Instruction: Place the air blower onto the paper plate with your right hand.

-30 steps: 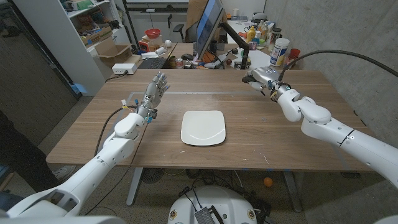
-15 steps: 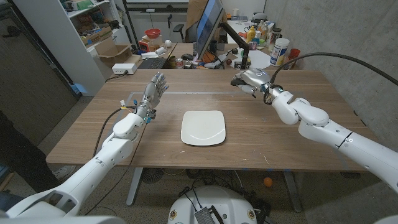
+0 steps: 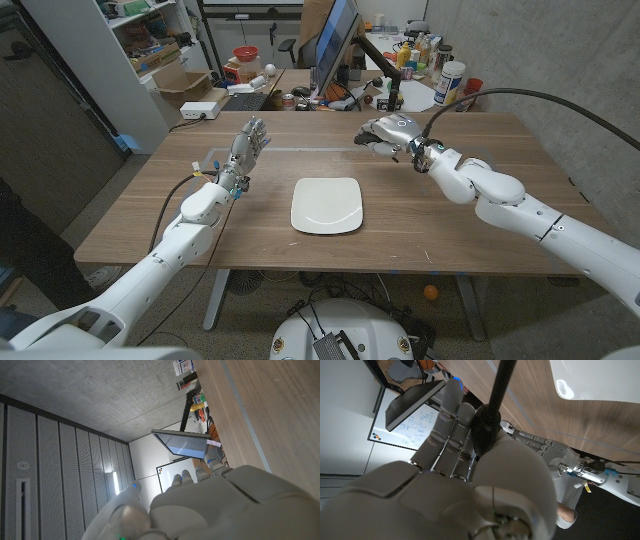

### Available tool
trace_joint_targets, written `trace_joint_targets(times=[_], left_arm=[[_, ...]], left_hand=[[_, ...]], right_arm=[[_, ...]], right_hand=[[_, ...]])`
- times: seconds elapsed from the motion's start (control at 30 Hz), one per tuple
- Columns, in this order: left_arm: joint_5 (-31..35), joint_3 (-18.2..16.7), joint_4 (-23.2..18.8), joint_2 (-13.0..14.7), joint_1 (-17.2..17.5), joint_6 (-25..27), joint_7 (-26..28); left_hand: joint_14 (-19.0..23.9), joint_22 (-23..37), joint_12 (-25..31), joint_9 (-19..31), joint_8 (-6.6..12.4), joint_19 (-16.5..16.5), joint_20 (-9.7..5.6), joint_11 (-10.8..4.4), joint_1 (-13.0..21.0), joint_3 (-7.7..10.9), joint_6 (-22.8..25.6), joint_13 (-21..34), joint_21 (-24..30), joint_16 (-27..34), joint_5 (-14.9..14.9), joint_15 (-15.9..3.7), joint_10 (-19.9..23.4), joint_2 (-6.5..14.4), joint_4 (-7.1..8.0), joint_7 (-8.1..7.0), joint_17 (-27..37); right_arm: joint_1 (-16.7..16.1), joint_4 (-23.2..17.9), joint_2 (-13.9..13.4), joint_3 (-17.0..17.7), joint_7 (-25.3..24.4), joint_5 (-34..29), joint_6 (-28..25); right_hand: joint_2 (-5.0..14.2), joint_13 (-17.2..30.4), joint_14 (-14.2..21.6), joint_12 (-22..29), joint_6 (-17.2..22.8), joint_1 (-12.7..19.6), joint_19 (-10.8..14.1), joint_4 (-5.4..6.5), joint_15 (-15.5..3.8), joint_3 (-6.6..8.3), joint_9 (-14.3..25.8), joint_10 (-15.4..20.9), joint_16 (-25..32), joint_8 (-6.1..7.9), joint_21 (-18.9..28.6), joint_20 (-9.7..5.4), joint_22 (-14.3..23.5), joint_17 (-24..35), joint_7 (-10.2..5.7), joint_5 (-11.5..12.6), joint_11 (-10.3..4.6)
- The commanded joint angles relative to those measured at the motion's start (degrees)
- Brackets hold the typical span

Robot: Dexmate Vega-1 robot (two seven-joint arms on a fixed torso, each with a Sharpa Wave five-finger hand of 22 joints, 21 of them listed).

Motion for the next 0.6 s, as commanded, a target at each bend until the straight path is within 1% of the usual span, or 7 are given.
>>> trace_joint_targets(times=[0.03, 0.2, 0.23, 0.4, 0.6], left_arm=[[-0.2, -0.1, 0.4, -0.2, 0.0, -0.2, -0.2], [-0.1, -0.1, 0.7, -0.3, -0.1, -0.3, -0.2], [-0.2, -0.1, 0.8, -0.3, -0.1, -0.3, -0.2], [-0.2, -0.3, 0.8, -0.1, 0.0, -0.3, 0.0], [-0.4, -0.5, 0.7, 0.1, 0.3, -0.2, 0.1]], left_hand=[[-2.1, 0.2, 0.2, 0.3, 0.03, 0.2, -0.02, 0.44, 0.1, -0.17, -2.0, 0.3, -0.2, 0.3, 0.2, 0.32, -3.0, 5.8, -0.04, 0.26, 0.2], [-2.1, 0.2, 0.2, 0.3, 0.03, 0.2, 0.01, 0.54, 0.1, -0.2, -2.0, 0.3, -0.2, 0.3, 0.2, 0.33, -3.0, 5.8, -0.04, 0.21, 0.2], [-2.2, 0.2, 0.2, 0.3, 0.02, 0.3, 0.0, 0.55, 0.1, -0.21, -2.1, 0.3, -0.2, 0.3, 0.2, 0.3, -3.0, 5.8, -0.04, 0.22, 0.2], [-2.2, 0.2, 0.2, 0.3, 0.02, 0.2, -0.01, 0.53, 0.1, -0.24, -2.1, 0.3, -0.3, 0.2, 0.3, 0.32, -3.0, 5.8, -0.04, 0.22, 0.2], [-2.1, 0.2, 0.2, 0.3, 0.03, 0.3, 0.01, 0.46, 0.1, -0.26, -2.0, 0.3, -0.3, 0.3, 0.3, 0.32, -3.0, 5.8, -0.04, 0.23, 0.2]], right_arm=[[1.2, 0.2, 2.0, -0.5, 1.8, -0.7, 5.2], [2.7, 1.5, 3.6, -1.5, 2.6, -1.6, 7.0], [3.4, 2.2, 4.4, -2.1, 2.8, -1.6, 7.7], [4.9, 3.8, 6.3, -3.5, 2.9, -2.5, 9.5], [6.0, 5.1, 8.0, -5.0, 3.0, -2.6, 11.8]], right_hand=[[0.46, 0.2, 0.5, 0.3, 0.7, 0.6, 0.4, 0.38, -3.09, 0.17, 0.1, 0.5, -0.3, 0.27, 0.5, -4.05, 0.0, 0.1, 0.38, 0.4, -0.05], [0.47, 0.2, 0.6, 0.3, 0.9, 0.6, 0.3, 0.43, -3.09, 0.18, 0.2, 0.7, -0.3, 0.41, 0.8, -4.05, -0.3, 0.1, 0.39, 0.3, 0.02], [0.47, 0.3, 0.6, 0.3, 0.9, 0.6, 0.3, 0.44, -3.09, 0.18, 0.2, 0.6, -0.3, 0.42, 0.9, -4.05, -0.3, 0.1, 0.37, 0.3, 0.09], [0.46, 0.2, 0.7, 0.3, 1.0, 0.6, 0.3, 0.47, -3.09, 0.2, 0.2, 0.8, -0.2, 0.49, 1.2, -4.05, -0.6, 0.1, 0.39, 0.3, -0.02], [0.47, 0.1, 0.7, 0.3, 1.0, 0.6, 0.3, 0.49, -3.09, 0.22, 0.2, 1.1, -0.2, 0.55, 1.5, -4.06, -0.8, 0.1, 0.43, 0.3, 0.08]])
